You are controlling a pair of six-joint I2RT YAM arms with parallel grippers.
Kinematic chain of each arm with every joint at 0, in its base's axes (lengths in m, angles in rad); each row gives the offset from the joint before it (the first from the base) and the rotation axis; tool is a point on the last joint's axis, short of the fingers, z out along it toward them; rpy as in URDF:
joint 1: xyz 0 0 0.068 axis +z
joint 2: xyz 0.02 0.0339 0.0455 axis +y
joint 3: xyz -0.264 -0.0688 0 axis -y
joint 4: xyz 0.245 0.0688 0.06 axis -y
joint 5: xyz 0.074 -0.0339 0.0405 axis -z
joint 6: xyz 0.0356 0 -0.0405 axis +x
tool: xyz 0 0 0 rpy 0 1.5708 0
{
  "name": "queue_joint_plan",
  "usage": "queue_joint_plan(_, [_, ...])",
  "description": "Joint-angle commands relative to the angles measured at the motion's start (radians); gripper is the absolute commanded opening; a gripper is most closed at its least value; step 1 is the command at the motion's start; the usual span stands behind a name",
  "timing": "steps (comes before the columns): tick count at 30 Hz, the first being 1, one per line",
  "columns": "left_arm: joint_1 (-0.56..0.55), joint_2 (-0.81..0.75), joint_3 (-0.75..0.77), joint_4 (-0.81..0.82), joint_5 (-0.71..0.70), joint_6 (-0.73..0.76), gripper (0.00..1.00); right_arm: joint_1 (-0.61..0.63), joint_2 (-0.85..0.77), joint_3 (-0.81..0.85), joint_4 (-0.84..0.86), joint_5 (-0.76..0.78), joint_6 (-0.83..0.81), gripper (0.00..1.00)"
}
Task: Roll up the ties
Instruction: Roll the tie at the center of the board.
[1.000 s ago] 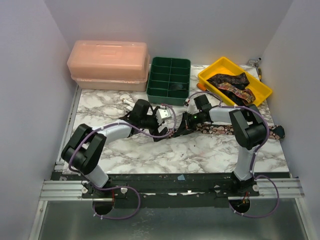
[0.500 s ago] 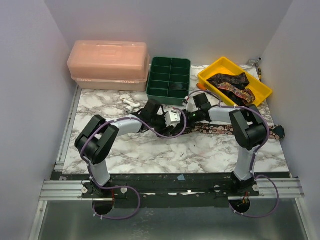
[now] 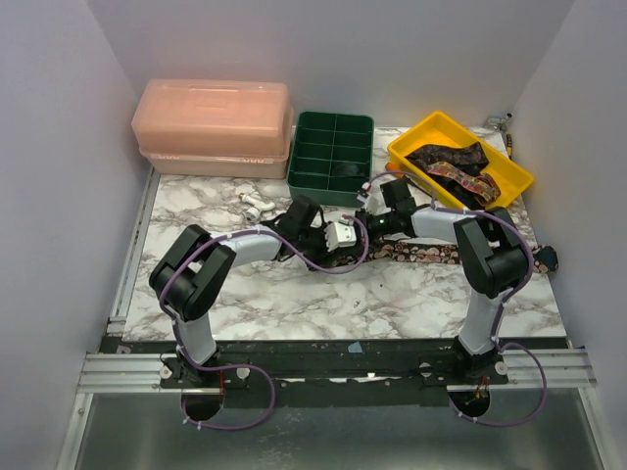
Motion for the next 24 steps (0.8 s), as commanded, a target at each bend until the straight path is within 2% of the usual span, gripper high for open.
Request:
queue_joint_plan(1, [-0.020, 0.020, 0.043, -0.058, -0.010, 0.030, 0.42, 0.006, -0.033, -0.004, 0.027, -0.039, 0.009, 0.01])
queue_joint_plan(3, [-0.032, 0.022, 0.055, -0.079, -0.008, 0.041, 0.33, 0.007, -0.037, -0.010, 0.027, -0.036, 0.007, 0.01])
queue_joint_plan(7, [-0.051, 0.031, 0.100, -0.118, -0.029, 0.026, 0.31, 0.006, -0.037, -0.019, 0.012, -0.015, -0.013, 0.01])
queue_joint_plan(9, [-0.054, 0.045, 0.120, -0.133, -0.038, 0.021, 0.29, 0.002, -0.037, -0.012, -0.018, -0.011, -0.031, 0.07])
queue_joint_plan(14, [-0.058, 0.054, 0.130, -0.148, -0.038, 0.024, 0.27, -0.089, -0.074, 0.097, -0.299, -0.009, -0.259, 0.24])
queue_joint_plan(19, [-0.058, 0.066, 0.154, -0.175, -0.034, 0.025, 0.26, -0.243, -0.103, 0.196, -0.669, -0.043, -0.604, 0.28])
queue_joint_plan(21, [-0.058, 0.072, 0.165, -0.184, -0.034, 0.026, 0.26, -0.314, -0.115, 0.203, -0.776, 0.020, -0.693, 0.28])
queue_joint_plan(24, [-0.058, 0.077, 0.182, -0.195, -0.038, 0.024, 0.26, -0.419, -0.140, 0.193, -0.869, 0.214, -0.795, 0.26])
